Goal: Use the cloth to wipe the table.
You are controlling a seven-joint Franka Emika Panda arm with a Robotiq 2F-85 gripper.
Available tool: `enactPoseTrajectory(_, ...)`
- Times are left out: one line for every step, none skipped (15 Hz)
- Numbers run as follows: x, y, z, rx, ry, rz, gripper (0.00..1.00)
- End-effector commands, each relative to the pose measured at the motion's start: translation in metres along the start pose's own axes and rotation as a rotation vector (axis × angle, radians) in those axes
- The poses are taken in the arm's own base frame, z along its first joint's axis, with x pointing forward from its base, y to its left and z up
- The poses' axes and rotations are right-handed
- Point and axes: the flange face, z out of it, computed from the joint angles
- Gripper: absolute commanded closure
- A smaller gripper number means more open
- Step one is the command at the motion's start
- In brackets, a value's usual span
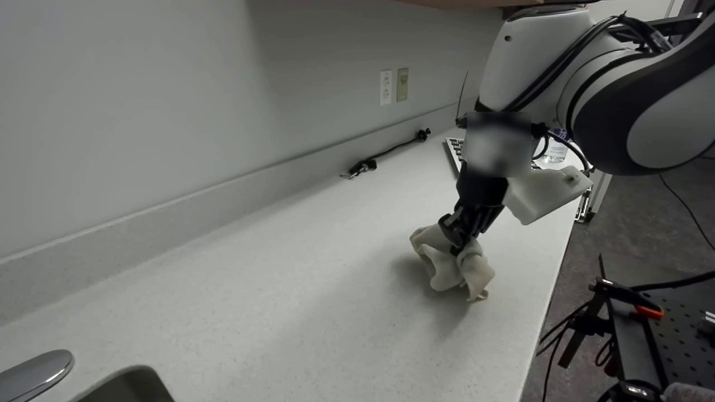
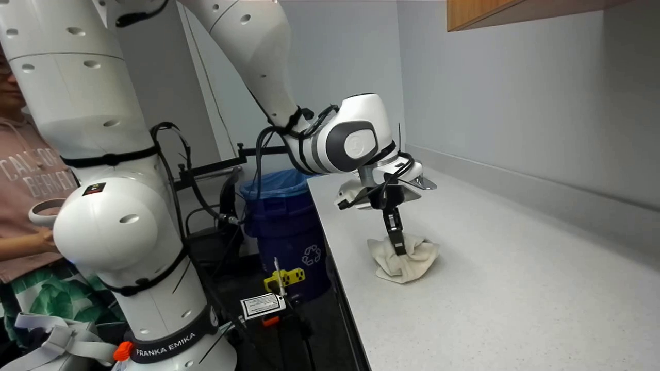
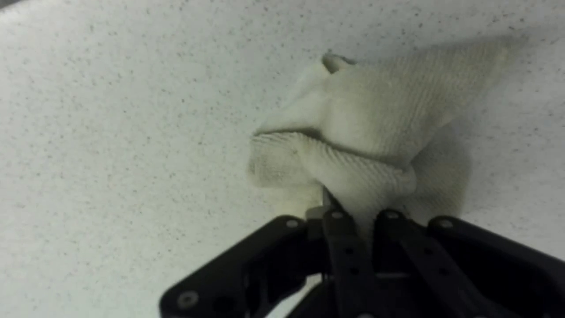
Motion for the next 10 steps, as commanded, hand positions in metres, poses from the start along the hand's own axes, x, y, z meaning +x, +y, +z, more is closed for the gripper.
enactPoseTrajectory(0.004,-0.007,-0.028,0.073,0.032,-0.102,0.98)
enactPoseTrajectory(0.004,-0.010,-0.033,0.079,0.032,-0.135,0.65)
enactPoseTrajectory(0.004,-0.012,-0.039,0.075,0.038,-0.164,0.63)
enactPoseTrajectory(0.004,-0.013,-0.044,0.068,0.046,-0.189,0.57)
enactPoseTrajectory(0.004,-0.014,-0.050,0.059,0.054,-0.208,0.50)
enactPoseTrajectory(0.003,-0.016,-0.055,0.061,0.054,-0.230,0.42)
enactPoseTrajectory(0.000,-0.018,-0.061,0.057,0.055,-0.247,0.35)
enactPoseTrajectory(-0.002,-0.019,-0.067,0.045,0.049,-0.258,0.27)
enactPoseTrajectory(-0.003,-0.019,-0.072,0.032,0.043,-0.271,0.20)
enactPoseTrajectory(-0.006,-0.020,-0.078,0.022,0.040,-0.279,0.13)
